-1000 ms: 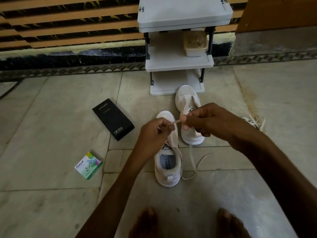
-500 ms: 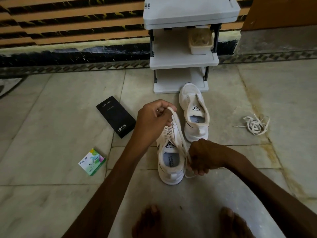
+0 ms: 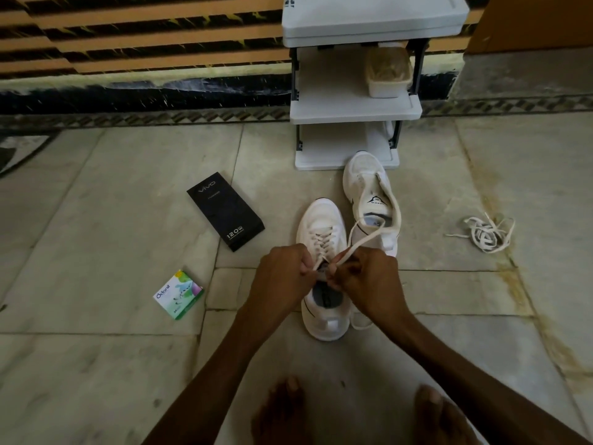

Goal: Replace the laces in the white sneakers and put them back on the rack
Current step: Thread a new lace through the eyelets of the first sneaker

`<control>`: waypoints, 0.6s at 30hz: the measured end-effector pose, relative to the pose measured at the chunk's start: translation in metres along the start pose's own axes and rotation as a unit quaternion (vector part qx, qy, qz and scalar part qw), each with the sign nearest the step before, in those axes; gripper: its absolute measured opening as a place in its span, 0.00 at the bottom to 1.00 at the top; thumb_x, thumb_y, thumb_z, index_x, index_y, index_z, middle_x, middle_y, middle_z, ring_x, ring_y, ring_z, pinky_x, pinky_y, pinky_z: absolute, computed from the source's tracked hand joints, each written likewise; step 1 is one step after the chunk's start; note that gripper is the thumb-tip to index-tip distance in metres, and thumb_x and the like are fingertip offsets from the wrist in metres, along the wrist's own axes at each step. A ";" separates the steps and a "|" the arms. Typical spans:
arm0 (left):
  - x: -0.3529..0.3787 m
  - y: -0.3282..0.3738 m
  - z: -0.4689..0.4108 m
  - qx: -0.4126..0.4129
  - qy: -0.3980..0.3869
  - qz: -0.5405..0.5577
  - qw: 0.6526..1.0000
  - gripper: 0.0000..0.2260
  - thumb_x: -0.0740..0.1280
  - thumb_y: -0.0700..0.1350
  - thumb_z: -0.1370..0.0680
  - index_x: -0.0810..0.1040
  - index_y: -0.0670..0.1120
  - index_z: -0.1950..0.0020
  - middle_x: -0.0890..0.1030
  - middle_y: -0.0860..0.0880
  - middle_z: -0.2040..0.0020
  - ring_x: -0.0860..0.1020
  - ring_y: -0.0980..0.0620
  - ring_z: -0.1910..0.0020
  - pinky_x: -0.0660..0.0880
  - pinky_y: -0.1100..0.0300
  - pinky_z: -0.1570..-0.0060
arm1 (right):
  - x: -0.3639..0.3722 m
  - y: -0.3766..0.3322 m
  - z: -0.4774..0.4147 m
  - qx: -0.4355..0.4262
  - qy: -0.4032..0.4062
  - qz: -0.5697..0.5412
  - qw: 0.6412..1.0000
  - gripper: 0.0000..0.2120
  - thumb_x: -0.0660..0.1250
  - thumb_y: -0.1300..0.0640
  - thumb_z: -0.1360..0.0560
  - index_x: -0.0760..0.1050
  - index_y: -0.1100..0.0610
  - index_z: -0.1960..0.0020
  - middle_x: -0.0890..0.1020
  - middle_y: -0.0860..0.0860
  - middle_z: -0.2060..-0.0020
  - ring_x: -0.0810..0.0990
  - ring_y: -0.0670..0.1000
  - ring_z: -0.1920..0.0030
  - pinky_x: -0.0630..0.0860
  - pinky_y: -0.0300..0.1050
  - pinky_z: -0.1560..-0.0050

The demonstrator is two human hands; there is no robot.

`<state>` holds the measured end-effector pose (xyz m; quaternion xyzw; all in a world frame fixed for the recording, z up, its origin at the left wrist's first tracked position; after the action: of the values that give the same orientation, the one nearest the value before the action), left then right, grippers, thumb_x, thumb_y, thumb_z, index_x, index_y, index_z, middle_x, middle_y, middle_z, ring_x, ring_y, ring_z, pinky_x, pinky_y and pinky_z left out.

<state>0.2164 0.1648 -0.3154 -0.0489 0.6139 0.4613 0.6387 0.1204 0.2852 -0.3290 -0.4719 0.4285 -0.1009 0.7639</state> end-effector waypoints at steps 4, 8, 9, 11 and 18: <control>0.005 -0.012 0.003 -0.021 0.018 0.072 0.997 0.03 0.73 0.47 0.26 0.80 0.50 0.56 0.81 0.53 0.61 0.79 0.57 0.61 0.74 0.66 0.59 | 0.013 -0.002 0.013 0.003 0.060 0.065 0.996 0.07 0.72 0.51 0.26 0.83 0.53 0.52 0.84 0.48 0.60 0.80 0.44 0.63 0.73 0.31 0.61; 0.006 -0.023 -0.003 -0.060 -0.038 0.195 0.978 0.06 0.75 0.47 0.28 0.84 0.46 0.55 0.84 0.50 0.59 0.82 0.55 0.58 0.77 0.62 0.55 | 0.013 -0.011 0.018 -0.010 0.135 0.066 0.989 0.07 0.73 0.53 0.29 0.81 0.56 0.54 0.82 0.50 0.59 0.81 0.51 0.60 0.74 0.40 0.58; 0.006 -0.025 -0.004 -0.061 -0.054 0.226 0.971 0.03 0.74 0.44 0.28 0.84 0.47 0.55 0.85 0.51 0.60 0.82 0.55 0.58 0.77 0.63 0.55 | 0.013 -0.012 0.017 -0.031 0.136 0.070 0.988 0.05 0.73 0.55 0.29 0.81 0.56 0.55 0.82 0.50 0.59 0.80 0.51 0.60 0.74 0.41 0.59; 0.004 -0.026 -0.004 -0.053 -0.086 0.277 0.956 0.05 0.73 0.40 0.27 0.84 0.50 0.58 0.85 0.55 0.63 0.82 0.59 0.60 0.76 0.68 0.58 | 0.014 -0.014 0.014 -0.083 0.121 0.088 0.985 0.03 0.71 0.58 0.29 0.82 0.53 0.56 0.80 0.49 0.59 0.79 0.51 0.60 0.75 0.44 0.60; 0.008 -0.035 -0.009 -0.059 -0.131 0.332 0.932 0.05 0.72 0.38 0.26 0.83 0.47 0.54 0.85 0.54 0.62 0.83 0.59 0.59 0.74 0.73 0.63 | 0.026 -0.007 0.004 -0.025 0.114 0.127 0.985 0.09 0.74 0.52 0.30 0.81 0.58 0.61 0.82 0.55 0.63 0.80 0.54 0.61 0.79 0.50 0.58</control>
<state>0.2306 0.1438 -0.3420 0.1805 0.4777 0.6847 0.5200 0.1410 0.2694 -0.3370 -0.4177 0.5717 -0.0454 0.7048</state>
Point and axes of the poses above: each hand's wrist, its own z-axis away from the middle knuckle, its own x-axis out of the palm, y = z × x, the point moved 6 cm from there along -z, towards the middle knuckle
